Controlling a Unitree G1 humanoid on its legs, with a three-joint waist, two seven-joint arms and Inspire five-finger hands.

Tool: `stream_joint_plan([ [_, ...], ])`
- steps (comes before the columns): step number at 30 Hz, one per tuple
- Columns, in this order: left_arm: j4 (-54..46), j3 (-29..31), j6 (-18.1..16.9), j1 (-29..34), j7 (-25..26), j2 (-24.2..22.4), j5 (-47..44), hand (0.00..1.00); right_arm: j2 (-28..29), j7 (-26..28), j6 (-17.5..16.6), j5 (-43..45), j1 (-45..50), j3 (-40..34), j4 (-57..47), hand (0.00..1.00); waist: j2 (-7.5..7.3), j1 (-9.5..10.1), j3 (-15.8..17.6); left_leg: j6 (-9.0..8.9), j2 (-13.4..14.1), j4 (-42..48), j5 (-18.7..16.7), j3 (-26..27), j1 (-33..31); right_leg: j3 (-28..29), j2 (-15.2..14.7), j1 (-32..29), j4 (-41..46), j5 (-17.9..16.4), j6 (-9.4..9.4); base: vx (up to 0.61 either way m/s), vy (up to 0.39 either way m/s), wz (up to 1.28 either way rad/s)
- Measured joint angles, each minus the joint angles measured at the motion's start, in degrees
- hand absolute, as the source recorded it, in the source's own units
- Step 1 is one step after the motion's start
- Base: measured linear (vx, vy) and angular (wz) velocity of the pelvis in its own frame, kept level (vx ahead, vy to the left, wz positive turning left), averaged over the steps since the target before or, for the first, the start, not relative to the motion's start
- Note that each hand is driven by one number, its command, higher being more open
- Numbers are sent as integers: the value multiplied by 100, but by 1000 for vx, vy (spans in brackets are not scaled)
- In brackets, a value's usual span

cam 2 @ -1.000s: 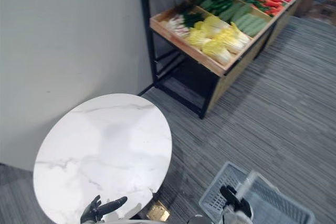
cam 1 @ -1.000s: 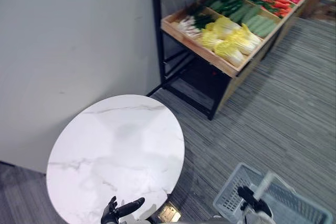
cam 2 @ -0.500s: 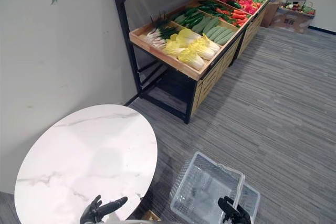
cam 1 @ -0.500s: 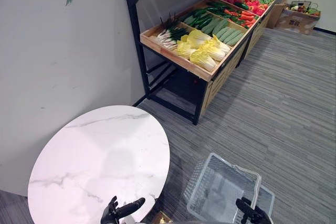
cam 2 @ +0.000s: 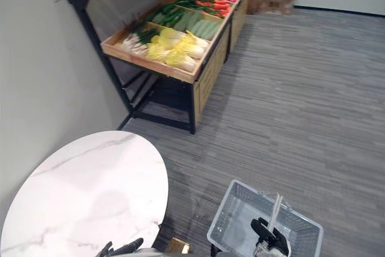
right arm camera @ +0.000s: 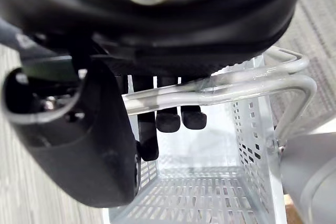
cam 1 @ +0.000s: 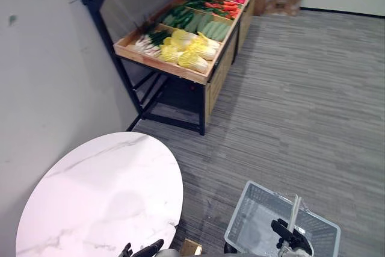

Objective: Pick vegetable in the basket

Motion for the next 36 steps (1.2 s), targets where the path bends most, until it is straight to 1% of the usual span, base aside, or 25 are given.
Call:
stream_joint_plan([
  [1, 2, -14, 0, -12, 0, -8, 2, 100, -4, -3, -1, 30, 48, -123, 30, 0, 35, -28, -48, 5, -23, -189, 3, 70, 32, 1, -30, -9, -105, 105, 23, 7, 167, -9],
  [2, 22, -93, 1, -49, 0, -53, 13, 100, -56, -13, -2, 109, 144, -319, 57, 0, 112, -104, -159, 5, -43, -553, 3, 121, 50, -42, -52, -172, -104, 170, 60, 14, 143, 9],
  [4, 27, -253, 1, -139, -2, -78, 61, 100, -101, -31, -1, 196, 213, -441, 78, 0, 208, -144, -242, 3, -51, -884, 1, 101, 37, -92, -55, -323, -106, 225, 105, -18, 135, 20],
  [5, 34, -355, 1, -241, -5, -87, 71, 100, -104, -51, -2, 197, 214, -505, 148, 0, 243, -187, -263, -20, -55, -1099, -22, 79, 21, -142, -62, -423, -107, 284, 158, -36, 127, 18],
  [6, 38, -384, 1, -265, -3, -86, 71, 100, -104, -52, -2, 197, 208, -505, 167, 0, 243, -190, -264, -23, -54, -1127, -40, 72, 22, -150, -61, -434, -107, 296, 165, -42, 121, 15],
  [7, 63, -462, 1, -350, -5, -87, 85, 100, -82, -51, -1, 197, 200, -505, 207, 0, 223, -190, -255, -20, -52, -1190, -118, 39, 37, -163, -61, -445, -108, 324, 183, -57, 138, -2],
  [8, 109, -510, 1, -376, -7, -74, 128, 100, -15, -40, 0, 187, 197, -495, 226, 0, 146, -187, -284, -3, -91, -1171, -158, 68, 43, -139, -101, -421, -109, 357, 212, -55, 130, -5],
  [11, 156, -558, 6, -374, -14, -10, 181, 100, 153, 7, 8, 135, 277, -484, 227, 0, -11, -182, -388, 1, -105, -1090, -260, 65, 36, -138, -123, -388, -109, 356, 211, -20, 67, -4],
  [13, 164, -653, 6, -363, -23, 36, 187, 100, 192, 18, 12, 138, 268, -486, 276, 0, -39, -182, -425, 6, -105, -1091, -261, 55, 42, -136, -123, -388, -108, 357, 213, 6, 21, -1],
  [18, 428, -657, 8, -494, -51, 45, 300, 100, 118, 87, 13, 201, 252, -495, 334, 0, 30, -181, -472, -23, -94, -1097, -244, 62, 126, -132, -103, -365, -101, 367, 197, 45, 16, -2],
  [20, 465, -620, 8, -505, -120, 48, 299, 100, 118, 105, 13, 202, 223, -489, 336, 0, 27, -181, -471, -24, -95, -1097, -246, 62, 150, -132, -102, -338, -100, 366, 198, 20, 10, -1],
  [21, 589, -363, 9, -515, -140, 186, 295, 100, 124, 132, -20, 425, 126, -266, 436, 0, -196, -174, -549, -16, -114, -1035, -372, 81, 251, -101, -117, -201, -104, 304, 229, 0, 0, 0],
  [26, 589, -358, 8, -509, -141, 185, 295, 100, 124, 132, -21, 425, 128, -270, 436, 0, -190, -172, -553, -16, -114, -1052, -371, 64, 237, -132, -127, -200, -105, 302, 231, 0, 0, 2],
  [29, 588, -219, 8, -480, -133, 153, 276, 100, 125, 128, -21, 425, 129, -278, 436, 0, -186, -172, -577, -22, -109, -1118, -341, 68, 250, -182, -141, -204, -106, 277, 251, 2, 0, 7],
  [34, 584, -220, 5, -378, -98, 178, 212, 100, 134, 132, -21, 423, 137, -276, 432, 0, -153, -179, -612, -59, -16, -1243, -304, 197, 392, -190, -118, -227, -98, 256, 278, 32, 6, -9],
  [36, 574, -224, 5, -358, -78, 201, 212, 100, 166, 152, -25, 416, 128, -263, 325, 0, -144, -180, -617, -96, -2, -1280, -296, 418, 410, -148, -44, -370, -70, 370, 389, 21, -3, -50],
])
